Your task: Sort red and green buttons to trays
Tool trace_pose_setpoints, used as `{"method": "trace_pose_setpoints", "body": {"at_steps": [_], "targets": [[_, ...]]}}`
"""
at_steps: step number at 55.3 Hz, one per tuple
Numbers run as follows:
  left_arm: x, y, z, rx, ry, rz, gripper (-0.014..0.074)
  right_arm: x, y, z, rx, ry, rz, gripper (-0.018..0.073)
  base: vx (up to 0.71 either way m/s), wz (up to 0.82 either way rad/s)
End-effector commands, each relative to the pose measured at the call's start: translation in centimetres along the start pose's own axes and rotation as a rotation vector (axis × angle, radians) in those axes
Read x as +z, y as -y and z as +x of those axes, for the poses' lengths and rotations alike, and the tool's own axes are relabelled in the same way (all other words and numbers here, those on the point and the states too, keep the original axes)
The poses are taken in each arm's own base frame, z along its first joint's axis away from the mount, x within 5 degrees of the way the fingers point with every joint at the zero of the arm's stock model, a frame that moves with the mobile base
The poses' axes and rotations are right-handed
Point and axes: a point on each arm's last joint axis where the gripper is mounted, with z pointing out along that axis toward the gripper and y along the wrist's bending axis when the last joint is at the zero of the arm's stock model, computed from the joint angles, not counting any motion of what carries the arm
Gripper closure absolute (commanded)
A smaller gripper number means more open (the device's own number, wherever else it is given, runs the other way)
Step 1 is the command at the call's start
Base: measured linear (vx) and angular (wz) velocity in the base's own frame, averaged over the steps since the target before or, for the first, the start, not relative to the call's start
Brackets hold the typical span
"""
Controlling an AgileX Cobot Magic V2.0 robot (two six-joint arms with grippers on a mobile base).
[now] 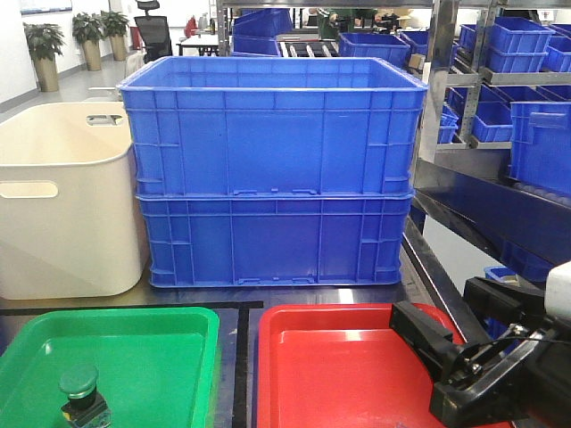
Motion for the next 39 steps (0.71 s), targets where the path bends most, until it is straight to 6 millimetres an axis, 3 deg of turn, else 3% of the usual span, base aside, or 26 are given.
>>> {"method": "trace_pose_setpoints", "body": {"at_steps": [1, 14, 25, 39], "targets": [[-1.1, -0.3, -0.1, -0.031, 0.093, -0.025, 0.0141, -0.4, -0.1, -2.2, -0.003, 0.135, -0.008, -0.0028, 0.0, 0.0], [-5.4, -1.6, 5.8, 0.008, 0.121, -0.185, 0.0386, -0.4, -0.1, -2.2, -0.003, 0.135, -0.008, -0.0028, 0.0, 0.0], [-7.0, -1.8, 10.8, 0.0, 0.136, -0.204, 0.0592, -0.4, -0.1, -2.2, -0.003, 0.135, -0.008, -0.0028, 0.0, 0.0], [-7.5, -1.8, 11.0, -0.002, 0.12, -0.212, 0.0604, -0.4, -0.1, -2.2, -0.003, 0.135, -0.008, -0.0028, 0.0, 0.0]]}}
